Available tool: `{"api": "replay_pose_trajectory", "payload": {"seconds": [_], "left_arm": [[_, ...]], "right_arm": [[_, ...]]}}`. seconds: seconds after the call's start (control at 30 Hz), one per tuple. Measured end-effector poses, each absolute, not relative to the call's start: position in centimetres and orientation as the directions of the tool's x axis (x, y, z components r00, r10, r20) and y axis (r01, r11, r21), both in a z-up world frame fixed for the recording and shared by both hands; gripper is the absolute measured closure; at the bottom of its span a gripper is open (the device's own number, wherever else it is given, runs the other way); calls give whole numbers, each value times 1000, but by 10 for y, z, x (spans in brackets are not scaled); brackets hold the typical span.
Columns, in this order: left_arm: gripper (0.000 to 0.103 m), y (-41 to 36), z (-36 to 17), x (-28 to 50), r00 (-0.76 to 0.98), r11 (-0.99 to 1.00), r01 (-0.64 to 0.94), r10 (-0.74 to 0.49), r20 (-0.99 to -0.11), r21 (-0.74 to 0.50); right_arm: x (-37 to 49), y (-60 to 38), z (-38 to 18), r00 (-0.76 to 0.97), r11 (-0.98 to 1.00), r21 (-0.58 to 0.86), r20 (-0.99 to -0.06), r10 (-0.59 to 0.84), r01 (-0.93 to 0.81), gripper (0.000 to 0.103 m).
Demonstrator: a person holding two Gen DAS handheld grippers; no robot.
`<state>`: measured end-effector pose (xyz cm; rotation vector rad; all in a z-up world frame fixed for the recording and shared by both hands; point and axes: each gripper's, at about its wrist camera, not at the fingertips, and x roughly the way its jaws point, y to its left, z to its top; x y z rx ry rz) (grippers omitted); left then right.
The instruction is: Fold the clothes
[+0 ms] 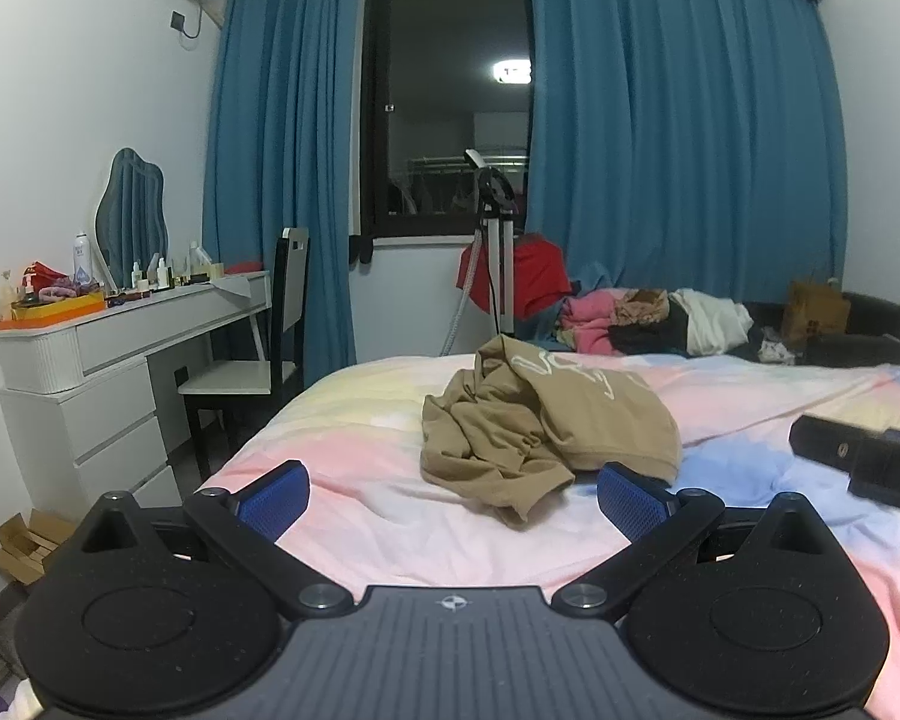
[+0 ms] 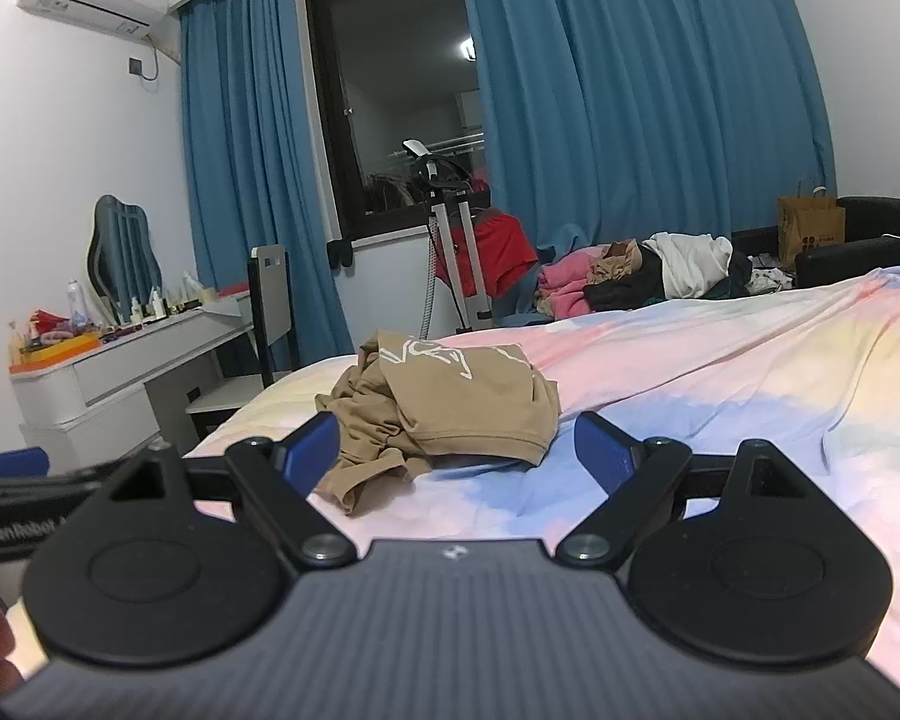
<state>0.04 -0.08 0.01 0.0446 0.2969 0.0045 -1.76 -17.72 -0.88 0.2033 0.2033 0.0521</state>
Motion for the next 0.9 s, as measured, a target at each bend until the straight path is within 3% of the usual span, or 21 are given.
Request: {"api": "replay_pose_trajectory", "payload": {"seconds": [0.9], "left_arm": [[0,-2,-2,-5,960,999,24,-16,-278,27]], "right_arm": [[-14,-166,-12,974,992,125,-225,42,-14,16]]}}
